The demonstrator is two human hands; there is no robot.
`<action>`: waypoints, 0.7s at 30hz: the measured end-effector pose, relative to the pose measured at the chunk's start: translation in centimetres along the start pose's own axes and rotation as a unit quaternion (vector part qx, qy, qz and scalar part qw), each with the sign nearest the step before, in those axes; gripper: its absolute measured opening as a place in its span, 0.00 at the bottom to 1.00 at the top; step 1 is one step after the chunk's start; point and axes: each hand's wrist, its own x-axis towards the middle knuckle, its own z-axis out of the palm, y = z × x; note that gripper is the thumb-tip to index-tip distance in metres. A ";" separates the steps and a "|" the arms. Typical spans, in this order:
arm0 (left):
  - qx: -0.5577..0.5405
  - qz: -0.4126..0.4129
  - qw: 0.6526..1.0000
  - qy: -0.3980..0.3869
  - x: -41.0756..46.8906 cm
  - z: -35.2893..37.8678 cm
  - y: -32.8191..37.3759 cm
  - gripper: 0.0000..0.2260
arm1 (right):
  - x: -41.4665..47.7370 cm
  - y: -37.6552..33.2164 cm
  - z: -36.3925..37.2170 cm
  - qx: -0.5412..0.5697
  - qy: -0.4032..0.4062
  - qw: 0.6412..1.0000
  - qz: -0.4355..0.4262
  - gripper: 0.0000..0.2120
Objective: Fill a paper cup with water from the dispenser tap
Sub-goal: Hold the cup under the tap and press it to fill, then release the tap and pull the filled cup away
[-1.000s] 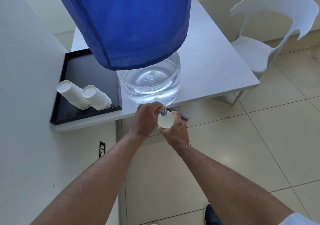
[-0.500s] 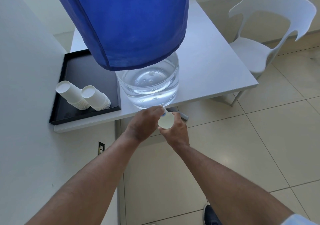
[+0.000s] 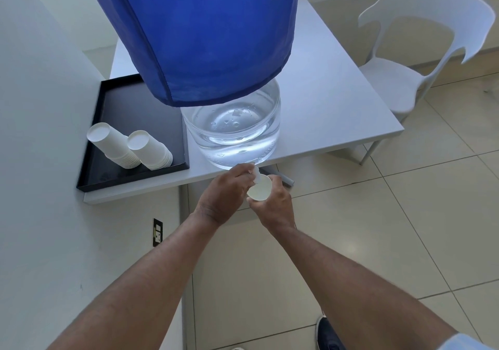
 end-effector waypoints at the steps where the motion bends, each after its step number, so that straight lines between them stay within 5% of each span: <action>1: -0.002 -0.002 1.000 0.002 0.0 0.0 0.0 0.10 | 0.0 0.0 0.0 0.000 -0.001 1.000 0.000 0.30; 21: -0.017 -0.031 0.999 0.032 -0.9 1.3 -0.6 0.09 | 0.3 3.7 -1.0 0.000 0.025 1.000 0.019 0.30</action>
